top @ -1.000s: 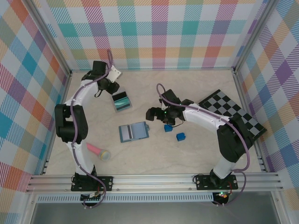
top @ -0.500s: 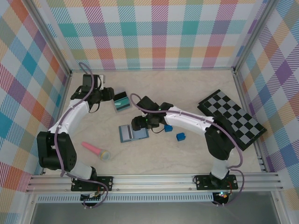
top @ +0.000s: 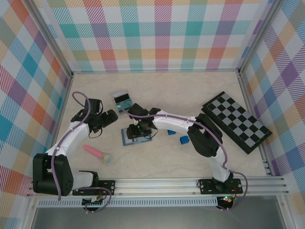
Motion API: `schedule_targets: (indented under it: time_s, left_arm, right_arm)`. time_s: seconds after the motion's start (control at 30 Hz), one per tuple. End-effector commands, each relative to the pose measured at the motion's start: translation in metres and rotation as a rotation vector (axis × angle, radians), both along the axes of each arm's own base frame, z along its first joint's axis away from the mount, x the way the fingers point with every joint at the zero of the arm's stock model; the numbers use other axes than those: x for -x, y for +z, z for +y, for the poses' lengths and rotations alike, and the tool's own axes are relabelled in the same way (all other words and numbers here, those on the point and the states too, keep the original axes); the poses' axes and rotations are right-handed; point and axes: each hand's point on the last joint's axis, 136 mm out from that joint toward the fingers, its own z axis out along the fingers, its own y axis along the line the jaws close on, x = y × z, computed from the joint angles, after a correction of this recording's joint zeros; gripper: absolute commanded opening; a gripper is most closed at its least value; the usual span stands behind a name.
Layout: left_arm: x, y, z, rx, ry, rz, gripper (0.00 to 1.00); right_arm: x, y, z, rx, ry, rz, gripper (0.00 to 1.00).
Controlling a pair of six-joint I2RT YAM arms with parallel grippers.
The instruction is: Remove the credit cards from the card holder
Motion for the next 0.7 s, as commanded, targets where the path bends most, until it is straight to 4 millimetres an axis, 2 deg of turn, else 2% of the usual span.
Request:
schedule_targets:
  time_s: [0.0,0.07,0.2,0.3,0.43,0.67]
  left_arm:
    - [0.002,0.016,-0.003,0.078,0.064,-0.076,0.96]
    - [0.011,0.016,-0.002,0.082,0.073,-0.069,1.00]
    - [0.030,0.005,0.003,0.068,0.098,-0.005,1.00]
    - [0.037,-0.005,-0.002,0.089,0.078,0.021,1.00]
    - [0.036,-0.010,-0.013,0.133,0.026,0.019,0.96]
    - [0.036,-0.012,-0.025,0.158,-0.061,0.060,0.88]
  right_arm:
    - [-0.016,0.010,0.016,-0.079,-0.043,0.028,0.47]
    - [-0.021,0.004,0.015,-0.053,-0.049,0.035,0.45]
    - [-0.026,-0.015,0.013,-0.008,-0.075,0.068,0.43]
    - [-0.027,-0.029,0.005,0.048,-0.095,0.080,0.43]
    - [-0.028,-0.040,-0.009,0.104,-0.119,0.101,0.43]
    - [-0.024,-0.053,-0.047,0.205,-0.172,0.099,0.43]
